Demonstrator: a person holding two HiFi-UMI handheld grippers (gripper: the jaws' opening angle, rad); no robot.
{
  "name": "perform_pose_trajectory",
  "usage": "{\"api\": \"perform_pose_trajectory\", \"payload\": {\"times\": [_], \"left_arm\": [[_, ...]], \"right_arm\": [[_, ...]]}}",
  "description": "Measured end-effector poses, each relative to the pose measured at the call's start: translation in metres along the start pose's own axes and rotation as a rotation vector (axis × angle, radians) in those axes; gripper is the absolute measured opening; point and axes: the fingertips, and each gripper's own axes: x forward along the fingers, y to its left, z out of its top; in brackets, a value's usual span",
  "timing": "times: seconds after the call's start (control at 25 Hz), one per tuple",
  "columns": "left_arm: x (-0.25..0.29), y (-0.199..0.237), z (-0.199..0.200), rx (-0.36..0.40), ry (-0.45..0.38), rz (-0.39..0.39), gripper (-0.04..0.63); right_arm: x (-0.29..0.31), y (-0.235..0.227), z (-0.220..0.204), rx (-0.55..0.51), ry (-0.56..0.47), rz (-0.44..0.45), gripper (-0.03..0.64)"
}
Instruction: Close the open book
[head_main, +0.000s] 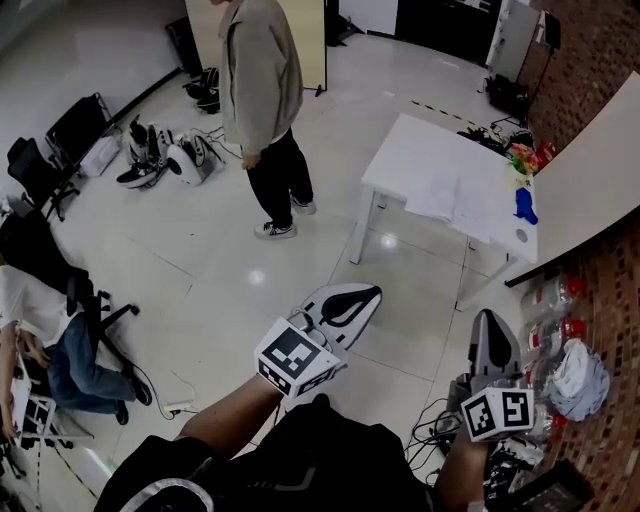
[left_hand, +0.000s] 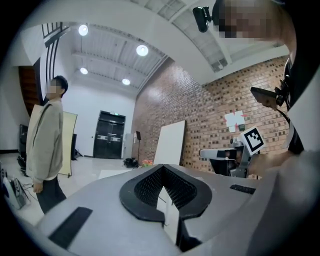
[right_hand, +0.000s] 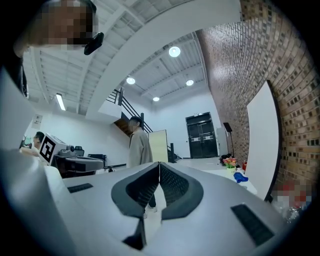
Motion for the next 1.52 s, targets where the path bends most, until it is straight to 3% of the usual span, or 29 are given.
{"api": "perform_pose_trajectory", "payload": {"times": [0.12,0.36,0.96,1.2,1.52], "left_arm": [[0.018,0.024,-0.001,-0.036,-0.004,0.000,0.003],[0.077,0.053,-0.006,-0.038,0.009,-0.001,0.003],[0.238,0.118,-0.004,-0.015,0.069,0.100,0.003],[0.272,0.155,-0.005,0.011,0.067,0.105,0.003],[0.314,0.234,-0.018,0.001,0.060,0.044,0.003]], "right_arm": [[0.027,-0.007,0.002,-0.010,0.011,-0.004,0.000],[0.076,-0.048,0.000,-0.017,0.023,0.010,0.000],[0.208,-0.188,-0.004,0.009,0.017,0.121,0.000],[0.254,-0.204,-0.008,0.003,0.034,0.123,0.000],[0.330,-0.211,-0.021,-0.023,0.063,0.036,0.000]]}}
